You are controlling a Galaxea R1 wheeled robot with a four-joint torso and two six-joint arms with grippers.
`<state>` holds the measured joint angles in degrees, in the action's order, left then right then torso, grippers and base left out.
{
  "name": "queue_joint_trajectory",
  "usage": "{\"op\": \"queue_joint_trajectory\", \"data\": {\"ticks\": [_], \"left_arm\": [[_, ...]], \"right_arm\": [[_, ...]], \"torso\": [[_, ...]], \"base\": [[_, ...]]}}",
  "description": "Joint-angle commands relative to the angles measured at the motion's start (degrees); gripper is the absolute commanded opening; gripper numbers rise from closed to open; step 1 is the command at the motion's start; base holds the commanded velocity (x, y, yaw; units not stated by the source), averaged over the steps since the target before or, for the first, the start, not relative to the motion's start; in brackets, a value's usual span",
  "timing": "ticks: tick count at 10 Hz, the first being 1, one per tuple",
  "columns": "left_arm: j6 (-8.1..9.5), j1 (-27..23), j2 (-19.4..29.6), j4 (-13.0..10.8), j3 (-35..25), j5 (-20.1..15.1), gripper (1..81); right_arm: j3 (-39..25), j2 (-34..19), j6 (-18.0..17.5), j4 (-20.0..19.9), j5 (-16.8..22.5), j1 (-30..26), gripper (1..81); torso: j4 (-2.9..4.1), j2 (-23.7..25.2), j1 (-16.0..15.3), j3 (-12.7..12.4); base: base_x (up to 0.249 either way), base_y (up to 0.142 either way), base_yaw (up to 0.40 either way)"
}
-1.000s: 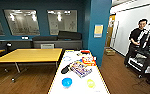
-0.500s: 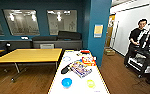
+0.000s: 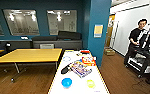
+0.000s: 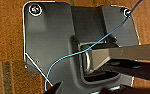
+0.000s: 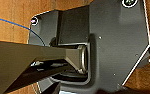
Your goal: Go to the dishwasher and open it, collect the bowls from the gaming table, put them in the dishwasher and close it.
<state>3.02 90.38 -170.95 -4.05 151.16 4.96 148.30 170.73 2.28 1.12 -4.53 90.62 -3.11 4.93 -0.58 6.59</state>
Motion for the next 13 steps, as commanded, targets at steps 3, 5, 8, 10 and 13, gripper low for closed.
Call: {"op": "queue_joint_trajectory", "data": {"ticks": [3,5,8,10,13], "left_arm": [[-0.30,-2.0,0.1,0.3,-0.3,-2.9,81.1],[-0.30,-2.0,0.2,0.3,-0.3,-2.9,81.1],[-0.30,-2.0,0.1,0.3,-0.3,-2.9,81.1],[-0.30,-2.0,0.1,0.3,-0.3,-2.9,81.1],[-0.30,-2.0,0.0,0.2,-0.3,-2.9,81.1]], "right_arm": [[-0.1,-0.2,0.2,0.5,3.1,-2.3,81.1],[-0.1,-0.1,0.2,0.5,3.1,-2.3,81.1],[-0.1,0.0,0.2,0.6,3.1,-2.3,81.1],[0.0,0.0,0.2,0.6,3.1,-2.3,81.1],[0.0,0.0,0.2,0.5,3.1,-2.4,81.1]], "torso": [[0.00,0.0,0.0,0.0],[0.00,0.0,0.0,0.0],[0.00,0.0,0.0,0.0],[0.00,0.0,0.0,0.0],[0.00,0.0,0.0,0.0]], "base": [[0.000,0.092,0.000],[0.000,0.092,0.000],[0.000,0.084,0.000],[0.000,0.079,0.000],[0.000,0.075,0.000]]}}
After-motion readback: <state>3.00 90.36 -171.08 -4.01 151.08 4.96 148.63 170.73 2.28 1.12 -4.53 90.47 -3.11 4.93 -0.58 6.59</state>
